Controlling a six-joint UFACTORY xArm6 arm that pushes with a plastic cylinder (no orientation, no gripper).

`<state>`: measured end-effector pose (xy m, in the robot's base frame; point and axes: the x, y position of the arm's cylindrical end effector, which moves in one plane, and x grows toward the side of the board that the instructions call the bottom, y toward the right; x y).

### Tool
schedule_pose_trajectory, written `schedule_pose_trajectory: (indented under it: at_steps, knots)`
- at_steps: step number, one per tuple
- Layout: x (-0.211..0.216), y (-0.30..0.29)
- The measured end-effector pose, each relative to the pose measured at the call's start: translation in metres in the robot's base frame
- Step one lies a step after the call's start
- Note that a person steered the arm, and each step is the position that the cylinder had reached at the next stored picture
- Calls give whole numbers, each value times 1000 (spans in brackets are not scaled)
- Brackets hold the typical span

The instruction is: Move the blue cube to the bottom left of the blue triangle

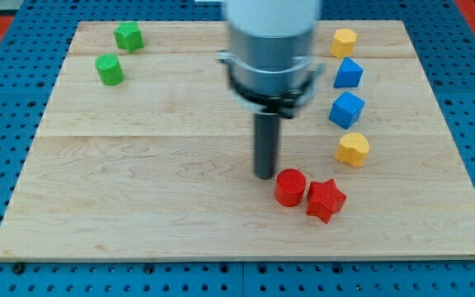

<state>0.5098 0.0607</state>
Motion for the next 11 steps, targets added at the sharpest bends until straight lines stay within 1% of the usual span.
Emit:
schedule_pose_trajectory:
  at_steps: [1, 2, 3, 4, 5, 7, 8, 9, 10, 11]
  knots:
    - [22, 81]
    - [26, 79]
    - [7, 66]
    - [5, 102]
    - [5, 115]
    - [7, 118]
    - [19, 178]
    - [-24, 195]
    - [-83, 146]
    - [-97, 89]
